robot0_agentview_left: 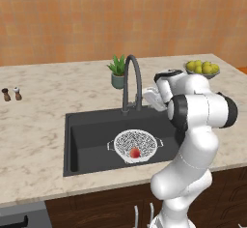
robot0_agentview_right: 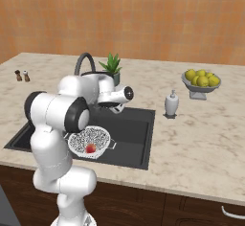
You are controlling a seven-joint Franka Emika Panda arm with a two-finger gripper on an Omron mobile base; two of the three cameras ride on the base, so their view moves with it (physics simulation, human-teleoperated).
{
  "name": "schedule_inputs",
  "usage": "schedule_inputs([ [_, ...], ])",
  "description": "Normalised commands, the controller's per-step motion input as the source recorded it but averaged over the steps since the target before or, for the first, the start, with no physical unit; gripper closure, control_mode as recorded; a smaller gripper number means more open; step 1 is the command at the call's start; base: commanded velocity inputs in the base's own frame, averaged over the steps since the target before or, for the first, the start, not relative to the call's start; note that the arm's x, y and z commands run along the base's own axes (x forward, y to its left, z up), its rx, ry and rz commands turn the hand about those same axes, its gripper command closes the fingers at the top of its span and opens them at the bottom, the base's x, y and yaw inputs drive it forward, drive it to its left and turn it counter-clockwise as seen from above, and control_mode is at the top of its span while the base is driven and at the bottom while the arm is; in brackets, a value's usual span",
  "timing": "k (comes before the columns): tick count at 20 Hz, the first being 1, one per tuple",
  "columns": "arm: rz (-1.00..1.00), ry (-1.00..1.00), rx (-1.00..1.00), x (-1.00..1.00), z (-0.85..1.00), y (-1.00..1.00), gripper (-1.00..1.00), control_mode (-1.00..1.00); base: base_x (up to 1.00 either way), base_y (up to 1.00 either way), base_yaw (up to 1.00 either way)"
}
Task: Put the colander in the sink, put the peach in the colander, and turn on the sink faucet and pour water over the colander.
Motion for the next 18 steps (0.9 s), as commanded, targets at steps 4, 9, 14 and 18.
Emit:
schedule_inputs([
  [4,0.0,-0.01,0.02,0.45,-0.11,0.01,-1.0,-1.0,0.0,0.0,0.0],
  [9,0.0,0.0,0.03,0.46,-0.12,0.01,-1.0,-1.0,0.0,0.0,0.0],
  [14,0.0,0.0,0.02,0.48,-0.13,0.04,-1.0,-1.0,0.0,0.0,0.0],
  [18,0.0,0.0,0.0,0.38,-0.17,0.11,-1.0,-1.0,0.0,0.0,0.0],
])
